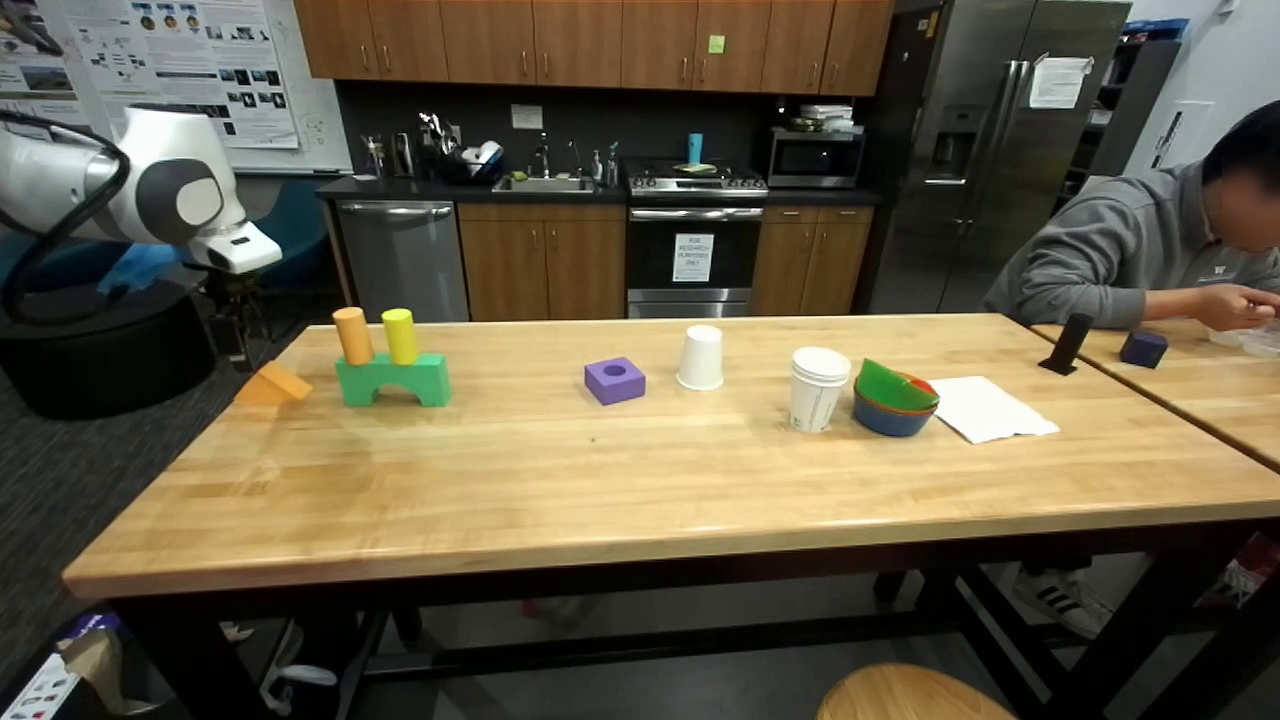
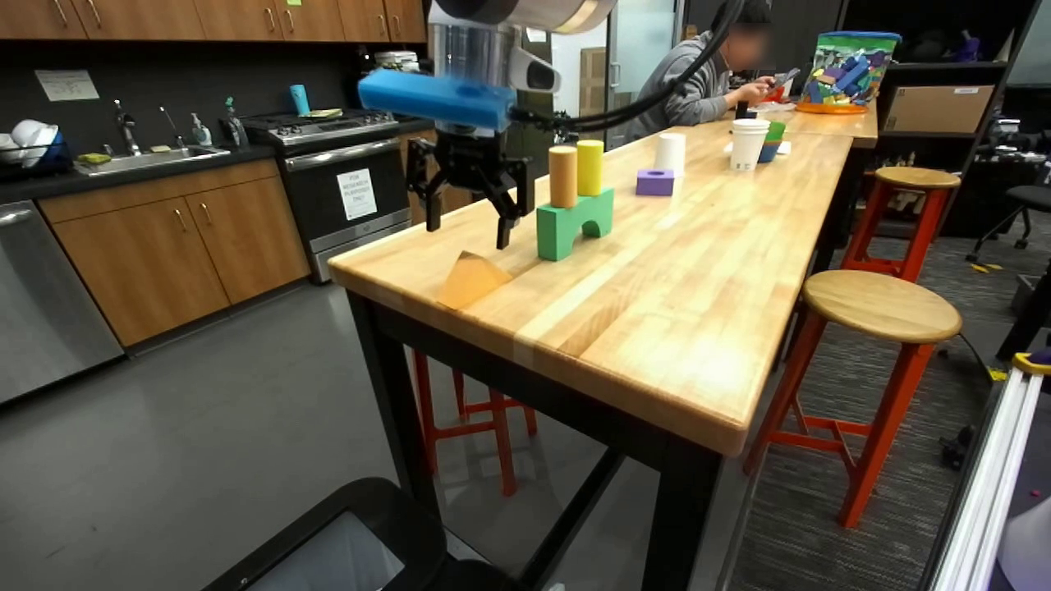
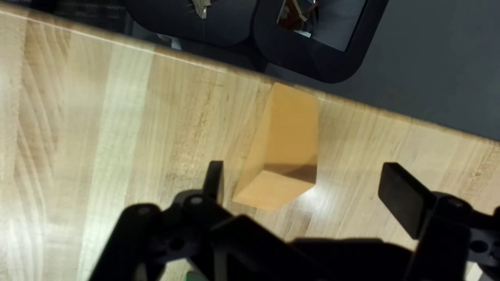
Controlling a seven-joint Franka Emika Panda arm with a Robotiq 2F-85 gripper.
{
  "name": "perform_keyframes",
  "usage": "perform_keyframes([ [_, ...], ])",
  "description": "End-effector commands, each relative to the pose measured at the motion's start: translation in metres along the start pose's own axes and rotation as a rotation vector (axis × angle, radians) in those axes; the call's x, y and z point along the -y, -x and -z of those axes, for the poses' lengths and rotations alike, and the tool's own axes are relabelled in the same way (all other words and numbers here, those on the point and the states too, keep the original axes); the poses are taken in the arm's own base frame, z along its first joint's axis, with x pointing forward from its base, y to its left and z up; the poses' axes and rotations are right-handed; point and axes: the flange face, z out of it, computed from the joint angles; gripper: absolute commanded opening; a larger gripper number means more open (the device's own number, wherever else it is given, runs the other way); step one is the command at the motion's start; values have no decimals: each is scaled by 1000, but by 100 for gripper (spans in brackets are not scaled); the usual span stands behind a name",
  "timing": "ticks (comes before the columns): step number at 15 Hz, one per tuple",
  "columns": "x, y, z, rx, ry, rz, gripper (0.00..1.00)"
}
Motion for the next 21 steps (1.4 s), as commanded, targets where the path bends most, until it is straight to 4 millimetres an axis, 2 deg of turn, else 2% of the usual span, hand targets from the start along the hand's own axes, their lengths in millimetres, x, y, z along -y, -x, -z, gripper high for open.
perform_keyframes([
  [1, 0, 1, 4, 5, 11, -11, 100],
  [21, -5, -4, -12, 27, 12, -41, 100],
])
